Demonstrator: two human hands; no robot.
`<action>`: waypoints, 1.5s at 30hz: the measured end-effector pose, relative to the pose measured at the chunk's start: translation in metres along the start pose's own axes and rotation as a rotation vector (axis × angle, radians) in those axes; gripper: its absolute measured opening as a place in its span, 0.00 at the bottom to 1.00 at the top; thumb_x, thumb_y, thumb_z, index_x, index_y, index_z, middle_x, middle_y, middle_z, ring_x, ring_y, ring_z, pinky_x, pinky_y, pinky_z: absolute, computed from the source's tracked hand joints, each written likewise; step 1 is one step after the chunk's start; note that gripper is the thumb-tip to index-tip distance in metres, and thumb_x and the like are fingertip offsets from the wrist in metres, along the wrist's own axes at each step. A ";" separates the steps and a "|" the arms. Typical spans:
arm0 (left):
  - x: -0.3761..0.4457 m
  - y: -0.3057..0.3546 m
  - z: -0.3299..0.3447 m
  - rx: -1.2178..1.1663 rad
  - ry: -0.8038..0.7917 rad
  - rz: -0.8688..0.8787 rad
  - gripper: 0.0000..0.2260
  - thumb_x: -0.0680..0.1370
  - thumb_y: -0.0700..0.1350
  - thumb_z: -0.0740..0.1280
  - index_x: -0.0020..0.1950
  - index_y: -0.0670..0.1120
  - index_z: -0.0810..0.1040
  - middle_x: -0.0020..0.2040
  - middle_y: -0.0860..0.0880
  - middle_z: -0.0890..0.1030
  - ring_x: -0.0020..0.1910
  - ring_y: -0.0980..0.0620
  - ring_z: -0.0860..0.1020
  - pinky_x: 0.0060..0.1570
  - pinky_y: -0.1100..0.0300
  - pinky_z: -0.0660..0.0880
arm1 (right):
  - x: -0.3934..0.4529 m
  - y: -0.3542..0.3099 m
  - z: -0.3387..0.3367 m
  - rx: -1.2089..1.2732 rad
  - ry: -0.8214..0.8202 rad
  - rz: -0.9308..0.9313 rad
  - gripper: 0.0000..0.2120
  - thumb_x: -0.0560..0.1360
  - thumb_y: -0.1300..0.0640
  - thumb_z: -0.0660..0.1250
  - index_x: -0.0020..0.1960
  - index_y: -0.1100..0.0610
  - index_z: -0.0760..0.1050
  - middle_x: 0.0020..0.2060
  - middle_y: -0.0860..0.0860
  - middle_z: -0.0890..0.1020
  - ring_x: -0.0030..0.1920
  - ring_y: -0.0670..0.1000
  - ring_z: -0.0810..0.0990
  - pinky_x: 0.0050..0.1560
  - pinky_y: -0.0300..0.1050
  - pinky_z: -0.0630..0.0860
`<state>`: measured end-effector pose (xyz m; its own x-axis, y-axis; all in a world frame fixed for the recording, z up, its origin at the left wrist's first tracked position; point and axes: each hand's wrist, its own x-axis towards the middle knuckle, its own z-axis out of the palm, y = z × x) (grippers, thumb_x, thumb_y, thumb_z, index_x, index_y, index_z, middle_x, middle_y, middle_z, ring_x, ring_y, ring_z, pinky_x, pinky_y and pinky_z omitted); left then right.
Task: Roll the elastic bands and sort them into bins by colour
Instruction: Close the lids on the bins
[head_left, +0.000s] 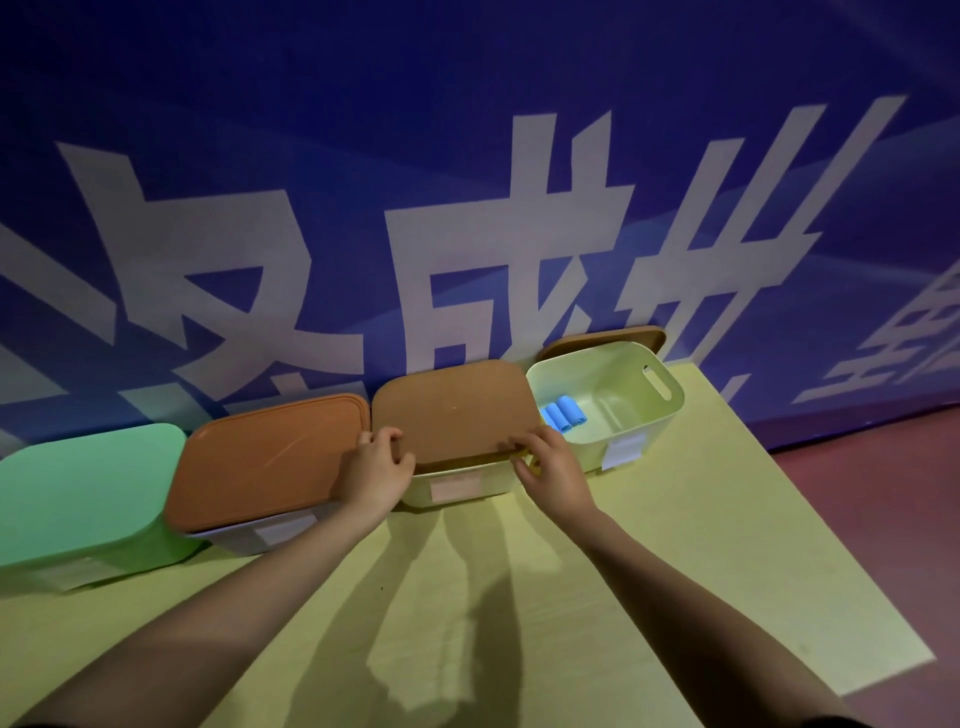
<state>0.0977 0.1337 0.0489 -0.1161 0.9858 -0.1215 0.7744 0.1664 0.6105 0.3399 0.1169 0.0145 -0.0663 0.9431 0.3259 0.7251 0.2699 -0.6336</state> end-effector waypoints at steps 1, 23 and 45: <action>0.000 -0.003 0.001 -0.004 -0.005 0.015 0.14 0.78 0.45 0.64 0.64 0.45 0.73 0.61 0.46 0.71 0.48 0.47 0.77 0.48 0.54 0.76 | 0.000 0.000 -0.001 -0.010 0.009 -0.007 0.10 0.73 0.62 0.68 0.54 0.56 0.80 0.48 0.51 0.79 0.49 0.52 0.78 0.48 0.44 0.76; 0.095 -0.005 0.001 0.352 0.160 -0.050 0.17 0.79 0.50 0.59 0.65 0.46 0.74 0.55 0.44 0.80 0.61 0.43 0.69 0.60 0.51 0.63 | 0.104 0.014 0.030 -0.118 -0.060 0.359 0.23 0.77 0.47 0.61 0.70 0.53 0.67 0.66 0.54 0.72 0.66 0.54 0.68 0.67 0.51 0.66; 0.061 0.007 0.021 0.328 0.061 0.080 0.24 0.81 0.53 0.58 0.75 0.46 0.62 0.75 0.42 0.62 0.74 0.42 0.59 0.71 0.46 0.59 | 0.081 0.015 0.022 -0.146 -0.100 0.284 0.22 0.79 0.53 0.60 0.71 0.57 0.65 0.65 0.56 0.70 0.65 0.54 0.66 0.65 0.48 0.68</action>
<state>0.1094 0.1950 0.0295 -0.0759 0.9967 -0.0301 0.9403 0.0816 0.3304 0.3302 0.2016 0.0162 0.0904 0.9930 0.0757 0.8143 -0.0300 -0.5796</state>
